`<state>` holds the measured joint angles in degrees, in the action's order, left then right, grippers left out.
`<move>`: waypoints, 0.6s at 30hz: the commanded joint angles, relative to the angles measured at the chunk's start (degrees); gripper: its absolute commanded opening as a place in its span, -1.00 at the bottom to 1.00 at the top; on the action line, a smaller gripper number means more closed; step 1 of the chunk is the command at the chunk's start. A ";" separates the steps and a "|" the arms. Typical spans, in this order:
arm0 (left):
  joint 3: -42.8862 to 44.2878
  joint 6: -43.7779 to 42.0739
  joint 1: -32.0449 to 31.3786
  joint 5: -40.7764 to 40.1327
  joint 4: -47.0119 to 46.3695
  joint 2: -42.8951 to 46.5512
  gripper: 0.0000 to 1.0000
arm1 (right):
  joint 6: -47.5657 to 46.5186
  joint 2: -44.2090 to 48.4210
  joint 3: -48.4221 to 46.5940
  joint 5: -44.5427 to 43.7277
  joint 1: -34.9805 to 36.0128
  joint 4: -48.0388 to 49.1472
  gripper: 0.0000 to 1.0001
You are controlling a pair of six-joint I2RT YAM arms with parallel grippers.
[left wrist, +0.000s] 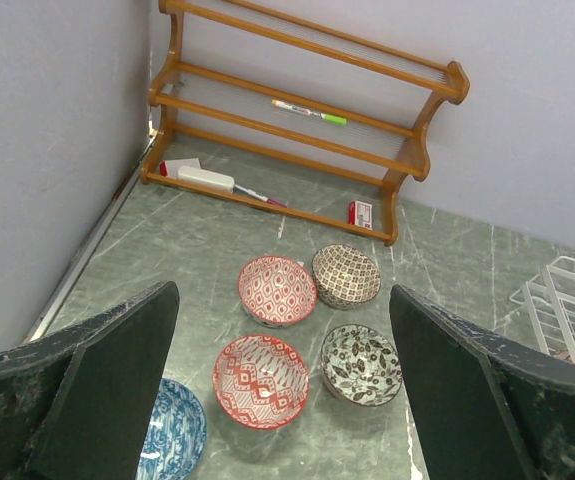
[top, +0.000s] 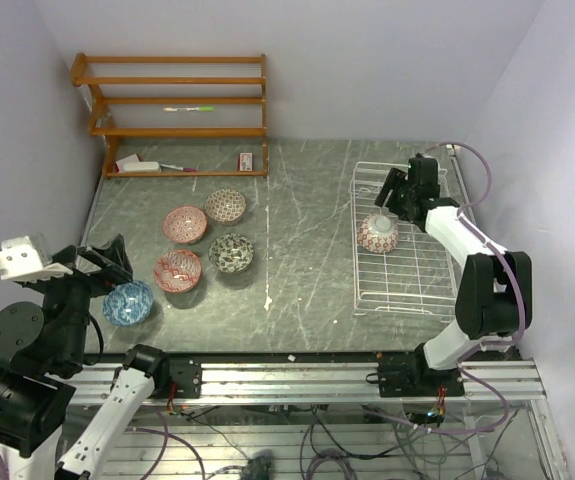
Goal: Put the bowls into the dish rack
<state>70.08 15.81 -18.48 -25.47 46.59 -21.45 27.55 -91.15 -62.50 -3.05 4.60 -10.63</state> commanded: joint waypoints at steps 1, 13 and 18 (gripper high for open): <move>-0.38 -1.43 -0.06 -0.80 0.34 0.72 0.95 | -3.63 -2.64 -2.73 -5.04 1.34 -2.58 0.36; -1.71 -1.79 -0.06 -1.07 1.05 1.86 0.95 | -5.00 -3.11 -0.58 -8.88 4.06 -5.09 0.35; -1.33 -1.90 -0.06 -0.90 1.30 1.94 0.95 | -5.03 -0.88 2.15 -8.98 4.68 -6.67 0.35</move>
<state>68.66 14.94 -18.48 -25.76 47.27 -20.25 23.27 -94.30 -62.63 -10.59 8.62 -15.05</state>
